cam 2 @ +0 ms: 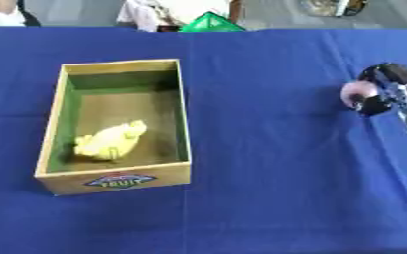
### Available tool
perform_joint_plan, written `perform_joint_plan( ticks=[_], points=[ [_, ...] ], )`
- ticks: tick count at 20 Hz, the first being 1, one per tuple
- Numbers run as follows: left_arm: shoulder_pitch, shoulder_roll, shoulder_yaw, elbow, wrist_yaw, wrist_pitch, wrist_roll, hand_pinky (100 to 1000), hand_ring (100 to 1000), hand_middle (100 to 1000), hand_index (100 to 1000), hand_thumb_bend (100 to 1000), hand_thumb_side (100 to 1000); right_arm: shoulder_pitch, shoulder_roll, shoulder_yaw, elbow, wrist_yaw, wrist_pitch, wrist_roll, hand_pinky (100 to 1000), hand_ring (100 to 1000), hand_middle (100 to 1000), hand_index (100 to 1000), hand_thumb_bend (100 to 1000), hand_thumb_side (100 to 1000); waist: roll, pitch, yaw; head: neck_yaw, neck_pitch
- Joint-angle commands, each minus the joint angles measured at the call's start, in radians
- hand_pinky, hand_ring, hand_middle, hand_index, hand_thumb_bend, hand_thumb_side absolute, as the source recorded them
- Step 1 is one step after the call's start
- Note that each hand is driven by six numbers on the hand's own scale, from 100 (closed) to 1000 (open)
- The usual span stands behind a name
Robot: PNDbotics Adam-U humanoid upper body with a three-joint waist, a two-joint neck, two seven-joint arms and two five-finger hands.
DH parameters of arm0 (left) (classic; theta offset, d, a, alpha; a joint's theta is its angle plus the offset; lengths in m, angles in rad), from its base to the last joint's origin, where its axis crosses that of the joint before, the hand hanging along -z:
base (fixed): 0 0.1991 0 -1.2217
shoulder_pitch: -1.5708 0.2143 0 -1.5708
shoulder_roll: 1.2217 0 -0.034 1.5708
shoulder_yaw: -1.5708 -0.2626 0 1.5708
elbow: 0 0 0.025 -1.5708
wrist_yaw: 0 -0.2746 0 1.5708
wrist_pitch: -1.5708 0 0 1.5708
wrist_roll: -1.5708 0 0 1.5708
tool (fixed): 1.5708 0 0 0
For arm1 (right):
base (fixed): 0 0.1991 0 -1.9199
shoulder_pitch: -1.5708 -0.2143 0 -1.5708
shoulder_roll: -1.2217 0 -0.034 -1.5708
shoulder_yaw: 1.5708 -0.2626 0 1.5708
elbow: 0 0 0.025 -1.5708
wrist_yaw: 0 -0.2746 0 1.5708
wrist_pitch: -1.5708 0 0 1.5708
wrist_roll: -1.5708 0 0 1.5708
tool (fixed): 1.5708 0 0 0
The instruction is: Pick up objects on the table and place them in the box.
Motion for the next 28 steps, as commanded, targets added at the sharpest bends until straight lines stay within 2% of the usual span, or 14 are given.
perform_joint_plan(
  ticks=[1,6,12,17,22,25,26,27,28],
  points=[
    [-0.014,0.016,0.000,-0.015,0.005,-0.001,-0.003,768,891,739,759,223,782,-0.005,-0.026,-0.007,-0.039,-0.015,0.014,-0.043,736,746,542,693,100,100,0.001,-0.015,0.000,-0.001,0.005],
    [-0.014,0.016,0.001,-0.015,0.005,-0.002,-0.003,768,891,739,759,223,779,0.030,-0.040,-0.001,-0.120,-0.062,0.007,-0.083,725,731,533,680,100,100,-0.002,-0.018,0.001,0.002,0.005],
    [-0.015,0.016,0.002,-0.015,0.005,-0.002,-0.002,769,891,739,759,226,774,0.072,-0.067,0.009,-0.268,-0.108,-0.007,-0.073,720,720,536,682,100,100,-0.005,-0.021,0.002,0.007,0.005],
    [-0.015,0.018,0.002,-0.015,0.005,-0.003,-0.002,769,891,739,760,230,772,0.077,-0.101,0.041,-0.398,-0.131,-0.059,-0.052,715,709,541,684,100,100,-0.009,-0.024,0.003,0.007,0.005],
    [-0.016,0.018,0.001,-0.015,0.006,-0.004,-0.003,769,890,739,760,232,770,0.041,-0.124,0.096,-0.522,-0.178,-0.129,-0.041,713,699,543,685,100,100,-0.012,-0.028,0.007,0.001,0.005],
    [-0.017,0.017,-0.001,-0.015,0.008,-0.004,-0.004,769,890,739,760,233,770,-0.012,-0.121,0.128,-0.596,-0.203,-0.173,-0.021,714,696,544,685,100,100,-0.013,-0.029,0.011,-0.007,0.005],
    [-0.017,0.017,-0.002,-0.015,0.009,-0.004,-0.005,769,891,739,760,233,770,-0.029,-0.116,0.136,-0.619,-0.211,-0.182,-0.009,715,694,544,685,100,141,-0.013,-0.030,0.013,-0.011,0.005],
    [-0.018,0.016,-0.004,-0.015,0.010,-0.004,-0.006,769,891,739,760,233,770,-0.048,-0.105,0.147,-0.643,-0.221,-0.193,0.002,715,693,543,685,100,100,-0.013,-0.031,0.017,-0.016,0.005],
    [-0.019,0.015,-0.006,-0.015,0.011,-0.004,-0.008,769,890,739,760,234,770,-0.070,-0.092,0.157,-0.667,-0.231,-0.202,0.016,714,691,543,685,100,100,-0.013,-0.031,0.020,-0.022,0.005]
  ],
)
